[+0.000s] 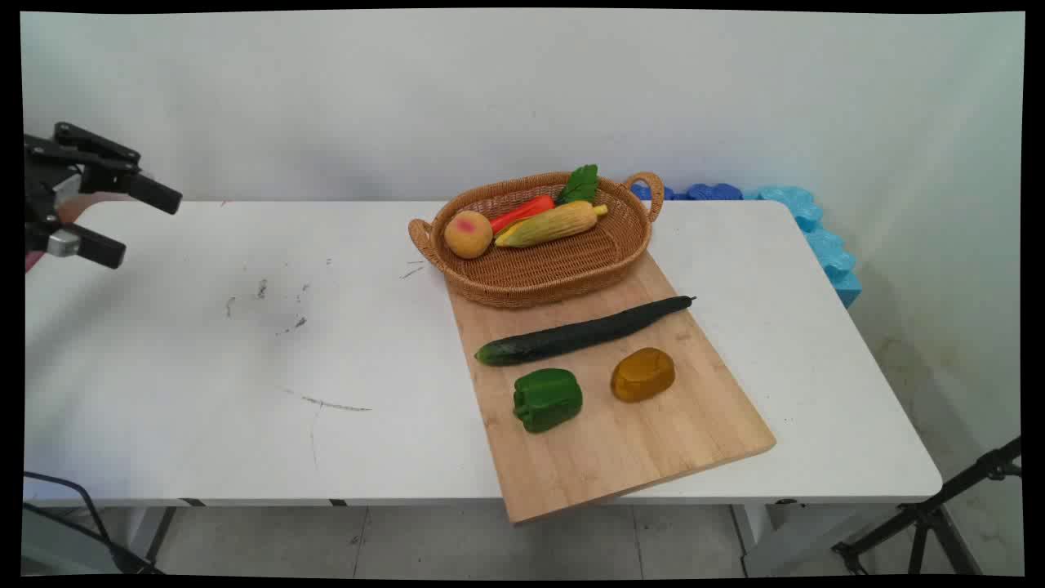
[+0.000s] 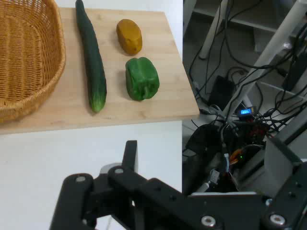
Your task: Pick up the cucumber from the cutting board
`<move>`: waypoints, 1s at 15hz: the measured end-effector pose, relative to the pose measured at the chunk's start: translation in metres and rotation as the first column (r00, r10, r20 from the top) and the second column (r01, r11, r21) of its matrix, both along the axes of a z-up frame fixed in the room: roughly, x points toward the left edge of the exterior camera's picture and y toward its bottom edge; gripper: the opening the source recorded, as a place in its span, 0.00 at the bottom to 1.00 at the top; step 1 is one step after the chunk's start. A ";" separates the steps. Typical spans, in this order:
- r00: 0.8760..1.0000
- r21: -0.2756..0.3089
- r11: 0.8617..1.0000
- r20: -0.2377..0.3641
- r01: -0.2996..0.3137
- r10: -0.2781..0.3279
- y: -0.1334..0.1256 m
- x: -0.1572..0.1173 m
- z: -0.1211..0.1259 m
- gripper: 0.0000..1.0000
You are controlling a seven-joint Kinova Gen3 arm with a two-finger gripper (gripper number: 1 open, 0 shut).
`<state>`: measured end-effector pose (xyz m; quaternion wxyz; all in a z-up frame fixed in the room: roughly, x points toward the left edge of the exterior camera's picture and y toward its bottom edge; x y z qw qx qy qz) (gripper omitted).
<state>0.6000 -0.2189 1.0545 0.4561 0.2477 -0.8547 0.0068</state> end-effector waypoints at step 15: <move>0.987 0.035 0.990 0.095 -0.137 0.133 -0.079 -0.144 0.016 1.00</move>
